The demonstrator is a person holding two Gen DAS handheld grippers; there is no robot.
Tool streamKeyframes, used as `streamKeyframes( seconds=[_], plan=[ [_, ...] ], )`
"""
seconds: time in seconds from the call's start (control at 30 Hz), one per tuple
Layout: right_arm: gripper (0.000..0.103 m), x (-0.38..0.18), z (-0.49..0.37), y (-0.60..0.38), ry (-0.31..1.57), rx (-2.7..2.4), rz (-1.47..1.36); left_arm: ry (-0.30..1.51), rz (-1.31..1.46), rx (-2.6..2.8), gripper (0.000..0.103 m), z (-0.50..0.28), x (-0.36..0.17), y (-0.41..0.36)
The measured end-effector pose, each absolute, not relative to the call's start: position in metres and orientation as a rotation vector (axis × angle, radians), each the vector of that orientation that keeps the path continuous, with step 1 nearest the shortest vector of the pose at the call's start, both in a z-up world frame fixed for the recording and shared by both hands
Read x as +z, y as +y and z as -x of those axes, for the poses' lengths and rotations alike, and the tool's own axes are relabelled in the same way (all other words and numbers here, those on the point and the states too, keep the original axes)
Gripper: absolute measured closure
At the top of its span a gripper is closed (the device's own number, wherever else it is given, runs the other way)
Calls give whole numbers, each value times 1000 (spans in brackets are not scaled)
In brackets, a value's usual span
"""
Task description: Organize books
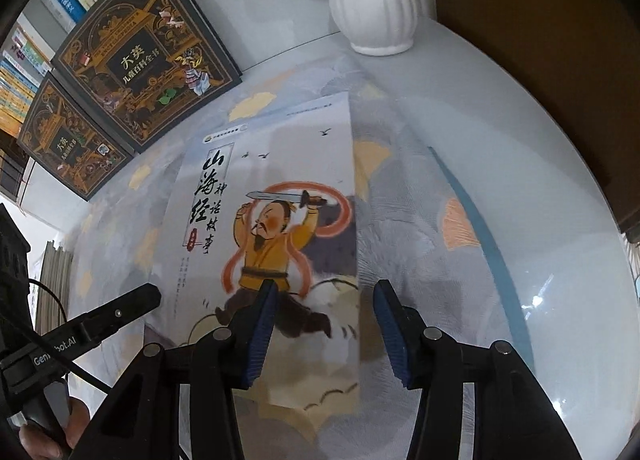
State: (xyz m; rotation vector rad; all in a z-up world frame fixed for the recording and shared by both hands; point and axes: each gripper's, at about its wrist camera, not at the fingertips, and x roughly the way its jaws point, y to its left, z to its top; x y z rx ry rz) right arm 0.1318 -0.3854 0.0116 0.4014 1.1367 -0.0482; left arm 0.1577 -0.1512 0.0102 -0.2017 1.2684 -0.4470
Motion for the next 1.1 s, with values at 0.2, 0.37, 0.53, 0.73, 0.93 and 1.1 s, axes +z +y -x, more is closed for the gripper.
streamKeyframes(
  seconds=[0.2, 0.37, 0.53, 0.73, 0.93, 1.1],
  plan=[
    [52, 13, -130, -366, 1153, -13, -339, 1278, 213, -518, 65, -149, 12, -151],
    [49, 12, -100, -356, 1183, 21, -315, 1293, 249, -512, 65, -99, 11, -133],
    [47, 15, -41, -323, 1230, 112, -207, 1342, 316, -481, 65, -30, 7, -97],
    [45, 18, 14, -290, 1269, 214, -166, 1406, 388, -434, 65, 28, 3, -56],
    [46, 20, 23, -288, 1297, 242, -197, 1386, 445, -381, 65, 48, 1, -42],
    [47, 19, 36, -292, 1305, 226, -162, 1344, 405, -374, 65, 61, 1, -49]
  ],
)
